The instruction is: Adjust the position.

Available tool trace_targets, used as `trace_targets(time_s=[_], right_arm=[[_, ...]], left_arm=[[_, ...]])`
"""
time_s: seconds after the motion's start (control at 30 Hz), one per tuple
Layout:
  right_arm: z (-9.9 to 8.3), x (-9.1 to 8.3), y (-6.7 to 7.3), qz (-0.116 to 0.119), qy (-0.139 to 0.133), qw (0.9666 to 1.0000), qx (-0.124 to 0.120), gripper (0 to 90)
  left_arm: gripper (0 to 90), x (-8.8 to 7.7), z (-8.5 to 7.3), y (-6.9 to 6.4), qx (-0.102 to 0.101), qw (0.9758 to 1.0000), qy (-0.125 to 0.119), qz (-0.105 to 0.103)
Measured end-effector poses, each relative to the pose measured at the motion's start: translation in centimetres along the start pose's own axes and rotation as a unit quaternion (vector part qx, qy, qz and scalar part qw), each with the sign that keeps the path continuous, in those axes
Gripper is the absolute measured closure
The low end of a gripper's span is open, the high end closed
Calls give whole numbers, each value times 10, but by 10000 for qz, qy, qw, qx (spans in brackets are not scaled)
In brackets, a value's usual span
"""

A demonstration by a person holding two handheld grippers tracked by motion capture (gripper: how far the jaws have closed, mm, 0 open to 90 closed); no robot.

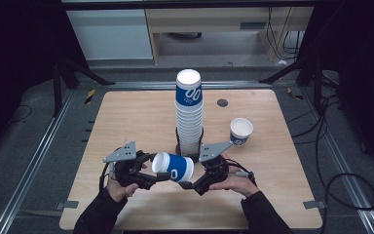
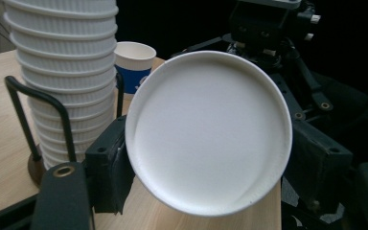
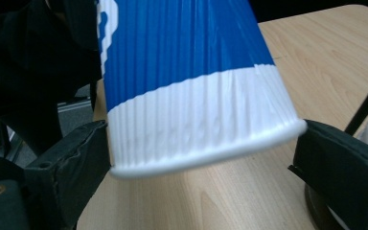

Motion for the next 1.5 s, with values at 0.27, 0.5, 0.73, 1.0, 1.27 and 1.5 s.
trace_targets(time_s=[0.27,0.5,0.73,1.0,1.27,1.5], right_arm=[[2,5,9,251,-103,9996,-86,115],[2,5,9,264,-141,9995,-91,146],[0,-2,5,207,-103,9997,-77,154],[-10,-16,-6,-98,361,9989,-292,151],[-27,-9,-7,-206,994,9933,-545,150],[-37,6,2,-62,1444,9860,-829,150]], left_arm=[[262,6,-3,-8,147,9998,102,-119],[261,6,-4,-5,48,9997,105,-199],[209,0,1,-2,24,9999,47,-158],[151,-9,-8,11,5,9977,678,-16],[136,4,-26,15,134,9917,1272,110],[121,16,-42,17,231,9832,1791,246]])
Point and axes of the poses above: each handheld gripper's, and its own axes: x roughly forward along the jaws, z roughly out of its top, y roughly to its left, the point moved 9 cm from there along x, roughly forward along the jaws, and after that the axes turned 12 degrees about -x, right-handed, at the moved point
